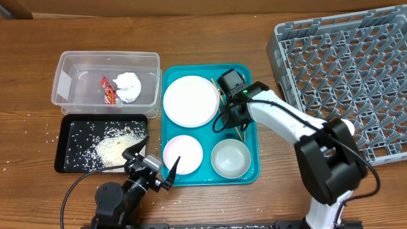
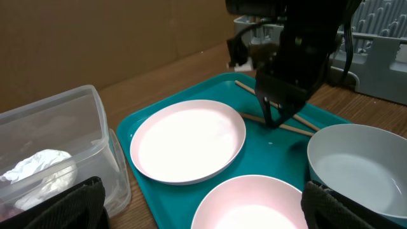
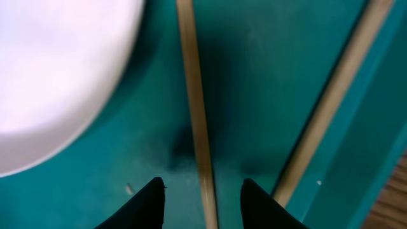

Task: Sort waste into correct bins and load items into the dishwasher
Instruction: 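Grasp the wooden chopsticks on the teal tray with the right gripper, then insert the chopsticks into the grey dish rack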

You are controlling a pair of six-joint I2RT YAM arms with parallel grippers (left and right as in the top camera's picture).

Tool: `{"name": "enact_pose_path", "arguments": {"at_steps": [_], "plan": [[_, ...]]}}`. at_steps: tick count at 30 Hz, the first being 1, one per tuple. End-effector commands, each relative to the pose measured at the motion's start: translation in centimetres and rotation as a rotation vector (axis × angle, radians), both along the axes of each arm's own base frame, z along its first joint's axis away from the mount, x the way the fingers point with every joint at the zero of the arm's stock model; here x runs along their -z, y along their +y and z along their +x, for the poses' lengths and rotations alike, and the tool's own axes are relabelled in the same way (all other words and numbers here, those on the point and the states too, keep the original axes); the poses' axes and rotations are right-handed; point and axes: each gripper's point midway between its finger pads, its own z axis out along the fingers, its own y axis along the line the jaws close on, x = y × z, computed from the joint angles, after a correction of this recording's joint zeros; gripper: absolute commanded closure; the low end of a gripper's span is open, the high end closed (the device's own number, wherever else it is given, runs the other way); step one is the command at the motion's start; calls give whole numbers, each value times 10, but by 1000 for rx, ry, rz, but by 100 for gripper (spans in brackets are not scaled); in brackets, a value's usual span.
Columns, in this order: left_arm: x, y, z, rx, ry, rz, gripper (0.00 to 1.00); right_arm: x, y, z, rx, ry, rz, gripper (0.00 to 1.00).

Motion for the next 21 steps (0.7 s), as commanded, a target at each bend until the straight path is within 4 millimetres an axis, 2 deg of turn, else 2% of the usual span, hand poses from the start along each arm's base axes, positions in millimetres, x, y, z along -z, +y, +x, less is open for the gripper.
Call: {"name": "enact_pose_path", "arguments": {"at_steps": [1, 4, 5, 6, 9, 13, 16, 17, 18, 21], "plan": [[-1, 0, 0, 5, -15, 6, 0, 14, 2, -3, -16, 37, 0, 66], [-1, 0, 0, 5, -15, 5, 0, 25, 3, -9, -19, 75, 2, 79], [-1, 0, 0, 5, -15, 5, 0, 26, 2, -10, -15, 80, -2, 90], [-1, 0, 0, 5, -15, 6, 0, 25, 2, -10, -6, 83, -2, 94], [-1, 0, 0, 5, -15, 5, 0, 7, -1, -1, 50, 61, 9, 96], [-1, 0, 0, 5, -15, 5, 0, -44, -7, 20, 93, -14, 57, 96], [-1, 0, 0, 5, -15, 5, 0, -96, -18, 36, 133, -93, 101, 96], [-1, 0, 0, 5, -15, 6, 0, -121, -29, 42, 160, -133, 118, 96], [-1, 0, 0, 5, -15, 5, 0, -136, -40, 45, 184, -164, 118, 96], [-1, 0, 0, 5, -15, 5, 0, -167, -80, 54, 262, -258, 56, 96]]}}
